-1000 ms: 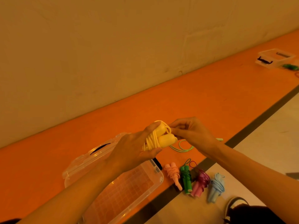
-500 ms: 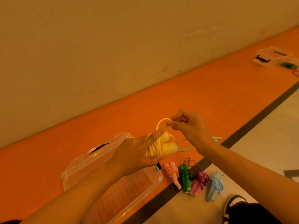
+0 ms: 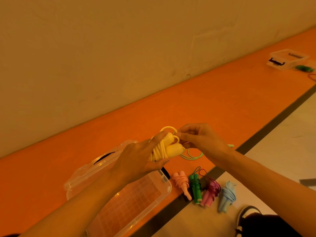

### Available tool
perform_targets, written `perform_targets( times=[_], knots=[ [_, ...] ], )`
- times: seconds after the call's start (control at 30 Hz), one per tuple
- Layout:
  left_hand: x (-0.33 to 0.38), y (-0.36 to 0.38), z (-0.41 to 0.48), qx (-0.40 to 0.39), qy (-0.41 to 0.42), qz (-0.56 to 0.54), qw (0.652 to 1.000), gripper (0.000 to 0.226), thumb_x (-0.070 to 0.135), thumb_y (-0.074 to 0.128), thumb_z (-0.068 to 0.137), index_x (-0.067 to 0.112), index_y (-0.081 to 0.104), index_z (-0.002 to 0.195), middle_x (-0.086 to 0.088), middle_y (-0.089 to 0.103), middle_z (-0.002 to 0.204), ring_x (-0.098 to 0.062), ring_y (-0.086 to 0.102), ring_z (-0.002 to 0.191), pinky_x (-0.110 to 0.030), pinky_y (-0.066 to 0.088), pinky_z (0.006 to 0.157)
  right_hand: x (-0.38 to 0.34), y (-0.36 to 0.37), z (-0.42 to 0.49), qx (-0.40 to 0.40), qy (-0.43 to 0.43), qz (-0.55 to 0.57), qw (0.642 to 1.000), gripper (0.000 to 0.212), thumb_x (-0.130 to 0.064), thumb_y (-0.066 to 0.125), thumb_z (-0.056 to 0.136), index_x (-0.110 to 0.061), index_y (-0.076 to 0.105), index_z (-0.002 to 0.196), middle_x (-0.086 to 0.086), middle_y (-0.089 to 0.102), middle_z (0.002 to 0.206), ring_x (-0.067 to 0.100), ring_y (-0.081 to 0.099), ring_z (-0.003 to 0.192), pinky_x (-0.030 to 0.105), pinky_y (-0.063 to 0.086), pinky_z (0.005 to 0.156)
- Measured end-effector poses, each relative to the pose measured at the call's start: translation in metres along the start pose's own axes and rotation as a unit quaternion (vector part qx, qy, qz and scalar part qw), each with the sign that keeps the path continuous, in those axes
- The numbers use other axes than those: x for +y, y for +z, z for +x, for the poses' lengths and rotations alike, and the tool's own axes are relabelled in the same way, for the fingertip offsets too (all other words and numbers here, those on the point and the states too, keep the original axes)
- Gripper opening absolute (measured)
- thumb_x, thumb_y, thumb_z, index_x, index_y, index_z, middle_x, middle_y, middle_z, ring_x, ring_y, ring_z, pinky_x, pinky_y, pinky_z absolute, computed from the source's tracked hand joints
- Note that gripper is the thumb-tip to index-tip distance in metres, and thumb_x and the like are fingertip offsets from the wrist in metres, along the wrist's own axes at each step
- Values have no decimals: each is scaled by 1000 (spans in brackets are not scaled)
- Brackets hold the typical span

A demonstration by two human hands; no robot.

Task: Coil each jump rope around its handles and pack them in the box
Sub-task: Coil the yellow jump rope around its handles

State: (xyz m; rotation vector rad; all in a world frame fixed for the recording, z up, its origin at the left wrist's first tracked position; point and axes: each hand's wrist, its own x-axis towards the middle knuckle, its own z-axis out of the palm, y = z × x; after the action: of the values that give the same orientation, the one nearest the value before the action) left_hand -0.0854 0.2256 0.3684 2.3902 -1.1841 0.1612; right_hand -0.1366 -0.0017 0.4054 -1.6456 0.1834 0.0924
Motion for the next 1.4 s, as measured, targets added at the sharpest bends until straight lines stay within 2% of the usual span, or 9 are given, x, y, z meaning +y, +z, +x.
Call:
perform_targets(
  times=[0.1,0.27,0.43,0.6,0.77,0.93,1.0,1.13,1.4],
  knots=[
    [-2,2,-1,6,9,17,1000,76,80,31,88,43,10,150,2,69,111,-10,63,74,-29,53,53,2,-1,-2,-27,2,13,1000,16,-12,65,93,-1,71,102,18,73,97,21,70,83,28,58,70],
    [-3,-1,-2,12,-4,1,1000,76,76,38,87,41,13,150,2,70,109,-8,59,68,-22,45,51,1,-2,-6,-52,6,16,999,20,-15,67,90,-4,72,107,9,74,102,20,72,91,28,58,75],
    [0,0,0,18,8,-3,1000,77,72,44,87,38,18,151,2,70,108,-7,60,68,-22,48,50,3,0,-9,-30,-35,-1,999,19,-10,68,89,0,69,105,15,74,98,16,70,80,23,55,69],
    [2,2,1,16,21,11,1000,77,71,44,87,32,23,150,1,70,109,-7,58,70,-20,46,49,2,-5,-6,-43,-72,-10,996,33,-4,65,91,-10,64,124,11,72,92,12,68,77,20,52,66],
    [1,4,0,0,20,21,1000,77,72,45,87,34,21,150,2,69,111,-4,54,72,-23,49,51,0,-10,-6,-90,-109,-72,987,21,-3,61,94,-15,71,107,-5,76,93,9,72,84,19,55,69],
    [3,3,-2,-5,13,5,1000,77,72,45,87,36,20,151,2,69,109,-6,56,73,-28,53,53,4,-11,-3,-76,-100,-46,991,21,-6,63,93,-10,68,113,4,74,87,16,71,81,26,56,69],
    [2,3,-2,-7,15,0,1000,77,71,46,87,36,19,151,2,69,112,-7,58,75,-30,54,54,5,-11,-2,-83,-102,-37,991,26,-4,61,94,-9,65,119,7,73,90,18,71,83,26,56,70],
    [2,3,-2,-13,18,-8,1000,79,72,46,86,40,15,151,2,69,116,-14,65,80,-33,55,58,3,-13,-2,-102,-129,-90,982,21,-4,58,96,-9,70,112,10,73,102,17,72,90,25,58,72],
    [3,4,-4,-13,23,-6,1000,79,70,49,86,38,18,152,4,70,114,-5,59,77,-19,46,55,11,-12,-3,-102,-122,-92,983,17,-14,58,96,-9,69,107,10,71,99,19,69,86,29,58,65]
  ],
)
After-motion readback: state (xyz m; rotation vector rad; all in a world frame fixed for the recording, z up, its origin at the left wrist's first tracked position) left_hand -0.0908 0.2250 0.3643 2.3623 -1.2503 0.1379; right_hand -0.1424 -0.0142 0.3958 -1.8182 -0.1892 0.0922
